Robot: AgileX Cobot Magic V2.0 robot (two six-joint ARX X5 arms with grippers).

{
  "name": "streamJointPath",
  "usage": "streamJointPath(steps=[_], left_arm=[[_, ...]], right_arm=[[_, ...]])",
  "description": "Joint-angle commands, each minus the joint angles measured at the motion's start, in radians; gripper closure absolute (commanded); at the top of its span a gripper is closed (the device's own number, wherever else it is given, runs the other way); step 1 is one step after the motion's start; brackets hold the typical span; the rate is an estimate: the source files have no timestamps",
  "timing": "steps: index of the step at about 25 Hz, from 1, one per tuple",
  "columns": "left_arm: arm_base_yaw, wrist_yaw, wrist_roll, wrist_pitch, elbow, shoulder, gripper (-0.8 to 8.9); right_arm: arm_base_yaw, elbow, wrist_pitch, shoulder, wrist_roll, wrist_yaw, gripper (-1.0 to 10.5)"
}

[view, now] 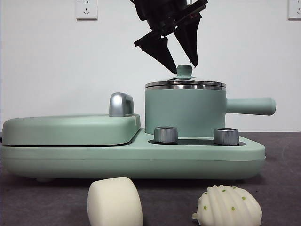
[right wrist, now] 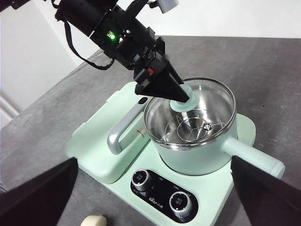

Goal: Put the buns in a small steamer

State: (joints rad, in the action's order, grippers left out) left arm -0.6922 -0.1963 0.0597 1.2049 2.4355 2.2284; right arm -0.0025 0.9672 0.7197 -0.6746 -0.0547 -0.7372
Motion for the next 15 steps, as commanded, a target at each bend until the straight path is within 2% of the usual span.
streamJointPath(steps=[1,3,7,11,13,15], left_arm=[[-0.011,0.002,0.007,0.001,0.029,0.042,5.39],[-0.011,0.002,0.003,0.005,0.029,0.048,5.48],[-0.015,0.002,0.004,0.014,0.029,0.048,6.82],[-0.019,0.002,0.008,0.022,0.027,0.049,6.96],[-0.020,0.003,0.011,0.022,0.027,0.049,7.87],[-0.019,0.003,0.010,0.028,0.035,0.047,8.04]], right_arm=[[0.001,0.015,-0.008,-0.003,0.010,-0.004,4.3],[0.001,0.015,-0.008,-0.003,0.010,-0.004,4.3],[0.001,0.015,-0.008,-0.003,0.010,-0.004,4.3],[0.001,0.015,-0.008,-0.003,0.010,-0.004,4.3],[0.001,0.015,-0.008,-0.003,0.010,-0.004,4.3],[0.001,0.015,-0.009,-0.003,0.010,-0.004,4.3]])
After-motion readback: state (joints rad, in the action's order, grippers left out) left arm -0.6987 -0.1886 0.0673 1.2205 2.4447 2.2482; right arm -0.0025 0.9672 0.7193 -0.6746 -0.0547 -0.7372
